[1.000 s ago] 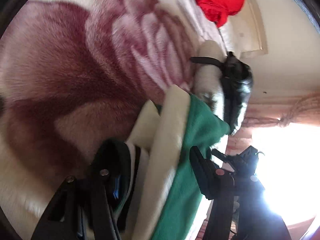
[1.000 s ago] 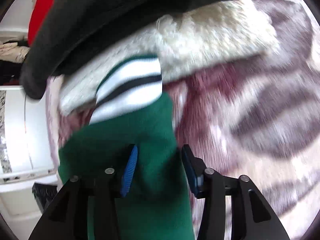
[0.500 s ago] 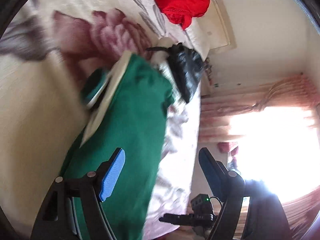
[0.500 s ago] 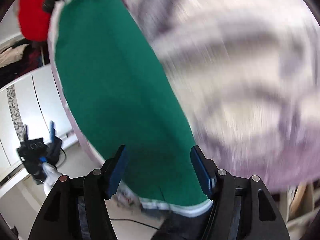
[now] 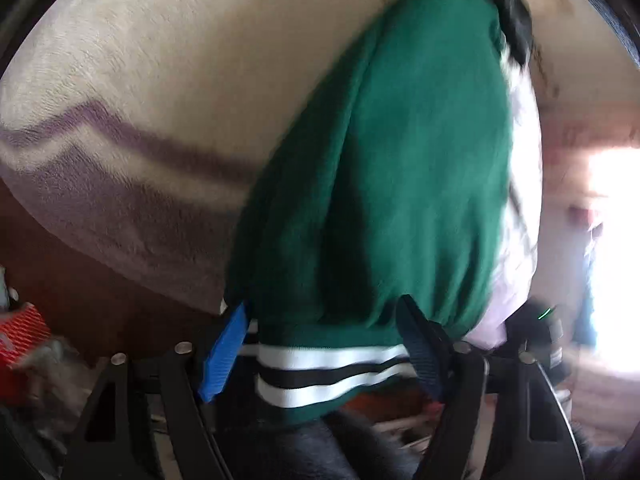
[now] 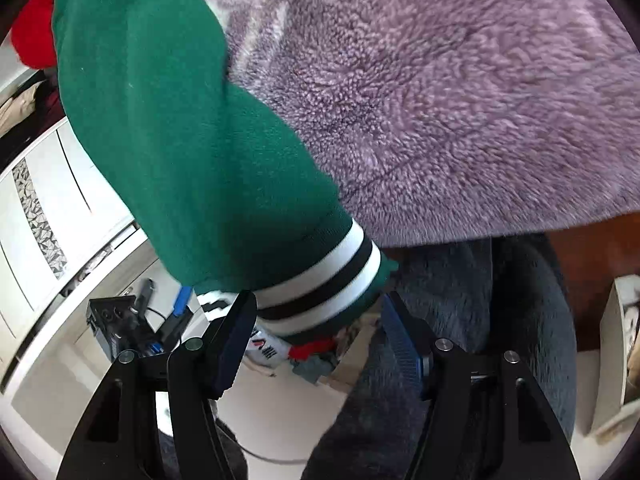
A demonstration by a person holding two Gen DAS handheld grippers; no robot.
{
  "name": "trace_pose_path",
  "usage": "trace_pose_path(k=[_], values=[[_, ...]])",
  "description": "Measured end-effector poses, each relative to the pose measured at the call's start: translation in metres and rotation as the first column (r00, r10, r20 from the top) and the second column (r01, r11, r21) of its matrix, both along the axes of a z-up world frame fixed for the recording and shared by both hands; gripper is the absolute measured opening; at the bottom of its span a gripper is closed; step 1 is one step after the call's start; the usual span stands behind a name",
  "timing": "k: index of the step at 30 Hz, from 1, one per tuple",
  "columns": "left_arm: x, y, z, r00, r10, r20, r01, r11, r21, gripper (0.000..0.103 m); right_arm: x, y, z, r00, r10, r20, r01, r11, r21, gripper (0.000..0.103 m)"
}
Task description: Fold large clothes
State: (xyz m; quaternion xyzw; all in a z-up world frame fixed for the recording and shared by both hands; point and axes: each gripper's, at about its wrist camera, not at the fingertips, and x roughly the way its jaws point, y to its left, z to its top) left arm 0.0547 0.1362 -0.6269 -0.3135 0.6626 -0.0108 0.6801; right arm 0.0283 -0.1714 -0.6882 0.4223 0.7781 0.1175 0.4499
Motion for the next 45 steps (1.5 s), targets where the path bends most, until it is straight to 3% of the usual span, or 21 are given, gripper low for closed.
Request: trace_pose_path(k=[1, 2, 3, 8, 13, 16, 17, 18, 19, 27, 28, 29, 30, 32, 36, 39, 41, 42, 43, 44, 45], values=[[0.000, -0.003, 0.001, 1.000, -0.016, 0.006, 0.016, 0.999, 0.033, 0.040, 0.006, 0.000, 0.002, 1.000, 0.003, 0.024, -0.003, 1.000, -0.009, 0.056], [-0.001, -0.004, 0.003, 1.000, -0.023, 0.020, 0.022, 0.999, 0.047, 0.031, 0.005, 0.004, 0.005, 0.999, -0.012, 0.052, 0.012, 1.000, -0.014, 0.015], [-0.002, -0.001, 0.007, 0.999, -0.012, 0.038, 0.010, 0.998, 0.063, 0.014, 0.003, 0.012, 0.010, 0.997, -0.012, 0.073, 0.014, 1.000, -0.027, 0.007], [-0.010, 0.027, -0.006, 0.997, 0.070, 0.028, -0.071, 0.997, 0.023, 0.015, -0.003, 0.044, 0.034, 0.988, 0.079, 0.136, -0.059, 0.988, -0.144, 0.005], [-0.010, 0.037, -0.018, 0.993, 0.121, 0.003, -0.121, 0.993, -0.010, 0.016, -0.002, 0.085, 0.002, 0.983, 0.165, 0.080, -0.150, 0.974, -0.169, 0.006], [-0.014, 0.045, 0.002, 0.990, 0.138, 0.031, -0.135, 0.987, -0.093, 0.028, 0.003, 0.072, 0.021, 0.971, 0.218, 0.095, -0.206, 0.971, -0.122, 0.020], [-0.015, 0.047, 0.010, 0.988, 0.149, 0.050, -0.141, 0.982, -0.125, 0.034, 0.005, 0.060, 0.023, 0.969, 0.213, 0.126, -0.202, 0.974, -0.100, 0.039], [-0.015, 0.049, 0.014, 0.985, 0.157, 0.067, -0.146, 0.978, -0.146, 0.056, 0.006, 0.050, 0.028, 0.966, 0.199, 0.165, -0.186, 0.978, -0.091, 0.067], [-0.013, 0.051, 0.017, 0.980, 0.172, 0.103, -0.151, 0.972, -0.180, 0.078, 0.007, 0.044, 0.030, 0.965, 0.181, 0.190, -0.166, 0.982, -0.094, 0.076], [0.027, 0.050, -0.014, 0.969, 0.200, 0.145, -0.175, 0.970, -0.168, 0.079, 0.018, 0.038, -0.007, 0.970, -0.052, 0.239, 0.043, 0.998, 0.044, 0.079], [0.031, 0.051, -0.013, 0.969, 0.189, 0.160, -0.168, 0.976, -0.136, 0.071, 0.021, 0.043, -0.009, 0.967, -0.057, 0.248, 0.049, 0.998, 0.041, 0.073], [0.033, 0.048, -0.010, 0.969, 0.174, 0.175, -0.160, 0.983, -0.091, 0.047, 0.023, 0.049, -0.008, 0.963, -0.061, 0.264, 0.055, 0.998, 0.030, 0.041], [0.035, 0.045, -0.010, 0.974, 0.148, 0.173, -0.138, 0.988, -0.065, 0.010, 0.021, 0.054, -0.005, 0.960, -0.055, 0.276, 0.058, 0.998, -0.004, 0.029], [0.035, 0.047, -0.017, 0.976, 0.156, 0.153, -0.149, 0.987, -0.058, 0.010, 0.014, 0.062, -0.001, 0.953, -0.086, 0.289, 0.095, 0.995, -0.018, 0.015], [0.034, 0.052, -0.024, 0.976, 0.185, 0.115, -0.175, 0.981, -0.089, 0.010, 0.014, 0.072, 0.006, 0.957, -0.024, 0.290, 0.066, 0.989, -0.134, 0.012], [0.030, 0.047, 0.003, 0.977, 0.178, 0.118, -0.166, 0.980, -0.105, 0.016, 0.030, 0.094, 0.016, 0.962, 0.058, 0.268, -0.018, 0.988, -0.150, 0.018], [0.031, 0.042, 0.028, 0.973, 0.171, 0.157, -0.152, 0.980, -0.126, 0.040, 0.041, 0.095, 0.027, 0.964, 0.081, 0.253, -0.045, 0.989, -0.144, 0.024], [0.034, 0.039, 0.038, 0.972, 0.157, 0.174, -0.140, 0.984, -0.108, 0.068, 0.044, 0.097, 0.033, 0.963, 0.093, 0.252, -0.056, 0.987, -0.152, 0.038], [0.041, 0.036, 0.051, 0.967, 0.146, 0.211, -0.129, 0.987, -0.091, 0.075, 0.045, 0.093, 0.039, 0.960, 0.100, 0.261, -0.059, 0.985, -0.161, 0.045], [0.048, 0.036, 0.058, 0.959, 0.147, 0.242, -0.129, 0.988, -0.090, 0.075, 0.047, 0.092, 0.046, 0.956, 0.096, 0.279, -0.051, 0.985, -0.164, 0.057], [0.060, 0.036, 0.064, 0.953, 0.148, 0.265, -0.128, 0.987, -0.095, 0.075, 0.049, 0.093, 0.053, 0.952, 0.082, 0.294, -0.034, 0.986, -0.164, 0.060]])
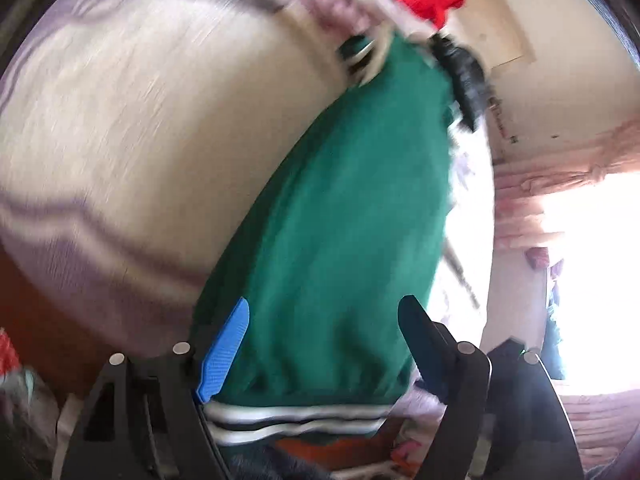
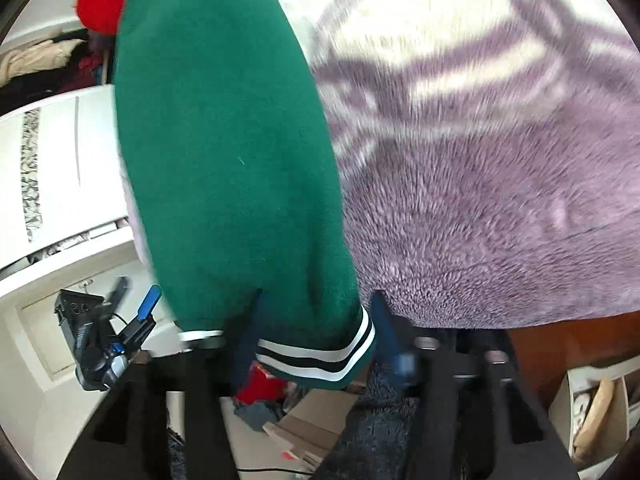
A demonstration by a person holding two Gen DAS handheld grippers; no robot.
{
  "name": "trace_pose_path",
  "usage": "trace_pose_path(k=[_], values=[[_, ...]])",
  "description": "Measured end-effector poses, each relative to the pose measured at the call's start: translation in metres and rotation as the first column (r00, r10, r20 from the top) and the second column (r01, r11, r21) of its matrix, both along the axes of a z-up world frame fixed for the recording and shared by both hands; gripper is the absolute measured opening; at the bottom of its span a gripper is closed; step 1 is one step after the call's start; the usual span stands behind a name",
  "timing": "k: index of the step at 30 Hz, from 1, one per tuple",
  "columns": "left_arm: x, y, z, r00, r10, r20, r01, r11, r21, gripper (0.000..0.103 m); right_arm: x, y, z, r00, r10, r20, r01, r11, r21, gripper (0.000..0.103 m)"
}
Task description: Fold large clothes
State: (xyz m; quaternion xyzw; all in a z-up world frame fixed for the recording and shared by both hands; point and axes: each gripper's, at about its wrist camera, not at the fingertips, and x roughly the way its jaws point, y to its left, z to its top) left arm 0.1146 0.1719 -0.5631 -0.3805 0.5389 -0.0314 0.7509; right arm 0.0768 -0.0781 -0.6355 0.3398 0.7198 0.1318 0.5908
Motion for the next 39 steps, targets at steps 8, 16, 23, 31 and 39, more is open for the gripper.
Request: trace_pose_path(k=[8, 16, 23, 31, 39], values=[[0.124, -0.007, -0.031, 0.999, -0.020, 0.037, 0.016, 0.996, 0.092, 0.075, 0.029, 0.015, -0.012, 0.996, -0.085, 0.033, 0.087, 0.996, -0.038, 0.060], [0.164, 0.024, -0.099, 0.998, -0.055, -0.020, 0.057, 0.992, 0.111, 0.033, 0.040, 0.015, -0.015, 0.991, -0.134, 0.008, 0.135, 0.990, -0.035, 0.060], [0.098, 0.022, -0.042, 0.997, -0.072, 0.040, 0.074, 0.996, -0.043, 0.066, 0.025, 0.010, -0.019, 0.991, -0.124, -0.059, 0.124, 0.992, 0.010, 0.063], [-0.047, 0.027, -0.051, 0.992, 0.008, -0.126, -0.012, 0.999, -0.033, 0.066, -0.047, 0.009, -0.064, 0.932, -0.196, -0.306, 0.257, 0.951, 0.172, 0.066], [-0.080, -0.006, -0.079, 0.977, -0.059, -0.207, 0.060, 0.998, -0.004, 0.022, -0.071, 0.053, -0.077, 0.946, -0.149, -0.288, 0.235, 0.927, 0.292, 0.010]])
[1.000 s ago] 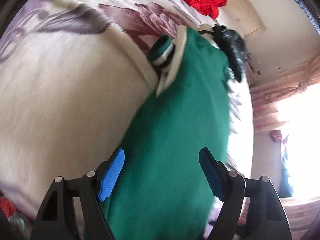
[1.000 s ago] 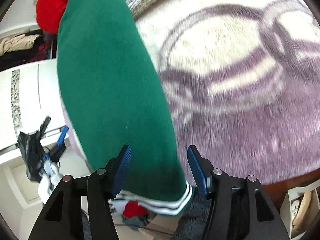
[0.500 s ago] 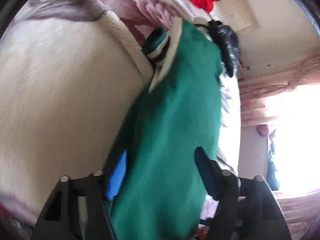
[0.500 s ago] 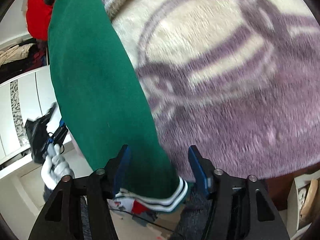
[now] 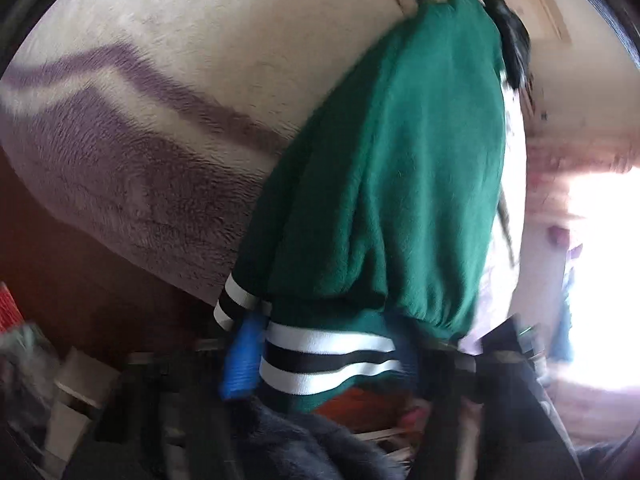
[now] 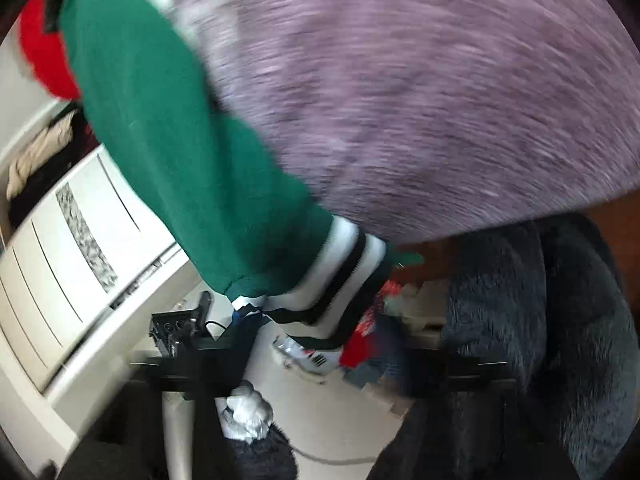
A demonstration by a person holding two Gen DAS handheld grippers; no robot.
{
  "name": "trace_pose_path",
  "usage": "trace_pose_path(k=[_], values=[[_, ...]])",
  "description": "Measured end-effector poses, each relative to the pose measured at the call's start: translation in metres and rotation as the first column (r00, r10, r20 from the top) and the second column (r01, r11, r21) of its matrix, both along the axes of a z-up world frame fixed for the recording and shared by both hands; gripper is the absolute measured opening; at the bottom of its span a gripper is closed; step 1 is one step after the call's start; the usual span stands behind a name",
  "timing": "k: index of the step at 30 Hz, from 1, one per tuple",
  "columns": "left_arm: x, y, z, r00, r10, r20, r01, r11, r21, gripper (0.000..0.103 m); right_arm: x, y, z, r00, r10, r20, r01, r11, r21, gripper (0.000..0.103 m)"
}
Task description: Fold large clothes
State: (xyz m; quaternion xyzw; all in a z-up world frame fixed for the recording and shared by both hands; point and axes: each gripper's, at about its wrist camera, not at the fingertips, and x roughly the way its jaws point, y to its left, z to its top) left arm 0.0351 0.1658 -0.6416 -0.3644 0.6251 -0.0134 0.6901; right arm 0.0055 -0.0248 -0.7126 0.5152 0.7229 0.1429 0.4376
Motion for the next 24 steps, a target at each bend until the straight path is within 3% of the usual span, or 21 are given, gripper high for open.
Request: trace_pose_path(k=[1, 4, 8, 10, 11, 12, 13, 14, 19, 24], values=[[0.004, 0.000, -0.003, 1.000, -0.014, -0.020, 0.015, 0.999, 0.042, 0.016, 0.002, -0.005, 0.007, 1.000, 0.024, 0.018, -0.023, 0.999, -0.031, 0.010], [-0.001, 0.014, -0.014, 0.999, 0.023, -0.026, -0.023, 1.000, 0.007, 0.015, 0.008, -0.013, 0.013, 0.996, 0.077, 0.034, -0.071, 0.985, -0.159, 0.005], [-0.005, 0.021, -0.003, 1.000, 0.025, -0.003, -0.025, 0.998, -0.056, 0.018, 0.015, 0.007, 0.019, 0.975, 0.209, 0.069, -0.192, 0.961, -0.198, 0.007], [-0.016, 0.029, 0.004, 0.999, 0.031, 0.020, -0.029, 0.995, -0.098, 0.033, 0.021, 0.008, 0.029, 0.961, 0.260, 0.097, -0.236, 0.949, -0.207, 0.015], [-0.019, 0.033, 0.007, 0.998, 0.044, 0.043, -0.039, 0.993, -0.111, 0.041, 0.023, 0.005, 0.032, 0.957, 0.269, 0.107, -0.244, 0.948, -0.205, 0.026], [-0.019, 0.036, 0.007, 0.997, 0.057, 0.057, -0.049, 0.991, -0.124, 0.066, 0.028, -0.001, 0.033, 0.953, 0.276, 0.124, -0.247, 0.946, -0.210, 0.049], [-0.019, 0.040, 0.003, 0.994, 0.082, 0.078, -0.070, 0.986, -0.149, 0.077, 0.030, -0.004, 0.032, 0.952, 0.268, 0.149, -0.237, 0.951, -0.198, 0.061], [-0.018, 0.042, -0.001, 0.991, 0.094, 0.093, -0.078, 0.983, -0.168, 0.077, 0.033, -0.009, 0.022, 0.953, 0.256, 0.163, -0.227, 0.957, -0.180, 0.074], [0.014, 0.025, -0.031, 0.993, 0.038, 0.111, -0.013, 0.976, -0.219, 0.077, 0.051, 0.005, -0.027, 0.956, 0.212, 0.201, -0.202, 0.977, -0.068, 0.075], [0.025, 0.015, -0.025, 0.989, -0.050, 0.138, 0.075, 0.980, -0.186, 0.078, 0.056, 0.024, -0.048, 0.961, 0.160, 0.225, -0.165, 0.986, 0.005, 0.077]])
